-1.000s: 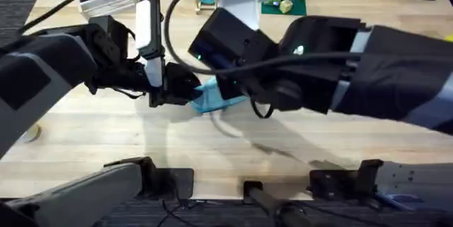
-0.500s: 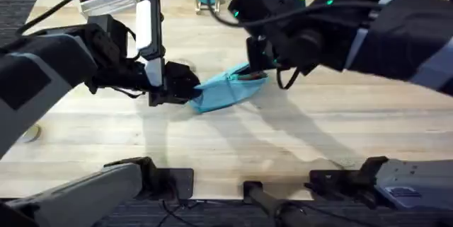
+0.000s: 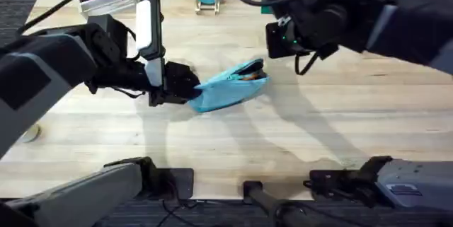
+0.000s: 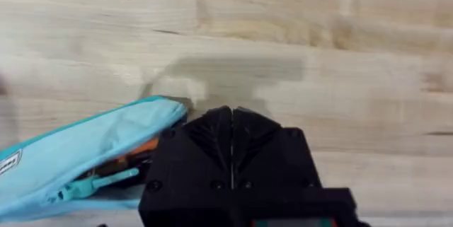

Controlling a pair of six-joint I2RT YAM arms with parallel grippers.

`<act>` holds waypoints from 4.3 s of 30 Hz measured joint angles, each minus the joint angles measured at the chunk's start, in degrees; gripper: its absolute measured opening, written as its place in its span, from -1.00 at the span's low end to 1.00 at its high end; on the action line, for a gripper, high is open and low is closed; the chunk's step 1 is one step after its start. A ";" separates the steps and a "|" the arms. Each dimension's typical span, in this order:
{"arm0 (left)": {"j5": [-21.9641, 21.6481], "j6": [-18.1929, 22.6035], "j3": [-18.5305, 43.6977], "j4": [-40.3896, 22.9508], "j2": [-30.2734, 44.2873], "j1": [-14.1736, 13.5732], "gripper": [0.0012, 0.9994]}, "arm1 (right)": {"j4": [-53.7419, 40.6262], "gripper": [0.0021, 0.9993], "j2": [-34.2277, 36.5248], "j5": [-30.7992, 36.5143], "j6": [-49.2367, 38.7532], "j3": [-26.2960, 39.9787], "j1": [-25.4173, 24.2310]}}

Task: Unzip the bag, pick up the pens from the table one at a time and place them inside, then zip the bag closed.

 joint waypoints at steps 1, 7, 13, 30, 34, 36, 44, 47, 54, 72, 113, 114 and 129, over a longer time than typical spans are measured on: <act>0.01 0.00 0.00 0.00 0.00 0.00 -0.91 | -0.07 -0.94 -0.81 -0.01 -0.88 0.00 0.00; 0.00 0.00 0.00 0.02 0.00 0.00 -0.91 | -0.39 -0.61 -7.97 -0.17 -6.51 0.00 0.22; 0.00 0.00 0.00 0.02 0.00 0.00 -0.91 | -2.37 0.95 -16.08 -3.55 -9.31 0.00 0.70; 0.04 -0.17 0.00 1.96 0.00 0.00 0.99 | -6.99 0.99 -21.37 -6.91 -10.07 0.00 0.74; 0.04 -0.17 0.00 2.60 0.00 0.00 0.99 | -6.99 0.99 -21.35 -6.91 -10.07 0.00 0.74; 0.04 -0.17 0.00 2.47 0.02 0.00 0.99 | -6.99 0.99 -21.37 -6.91 -10.07 0.00 0.74; -3.38 -6.83 5.45 -4.04 0.00 0.00 0.99 | -6.99 0.99 -21.36 -6.91 -10.09 0.00 0.74; -6.10 -9.63 11.09 -8.07 0.00 -0.04 0.99 | -7.01 0.99 -21.35 -7.51 -11.25 0.00 0.74; -11.33 -12.03 21.41 -17.23 0.01 -2.41 0.99 | -7.10 0.99 -21.08 -12.44 -16.71 0.00 0.74; -13.05 -12.59 24.72 -19.17 0.00 -4.07 0.99 | -9.90 0.99 -21.00 -15.47 -17.81 0.00 0.74; -13.06 -12.59 24.72 -19.12 0.01 -4.07 0.99 | -5.06 0.99 -3.38 -63.42 -34.59 0.00 -17.08; -13.07 -12.61 24.72 -19.12 0.00 -4.07 0.99 | -5.40 0.99 -1.91 -64.77 -35.10 0.00 -17.29; -13.07 -12.59 24.72 -19.12 0.00 -4.07 0.99 | -2.49 0.99 5.73 -69.46 -37.96 0.00 -17.44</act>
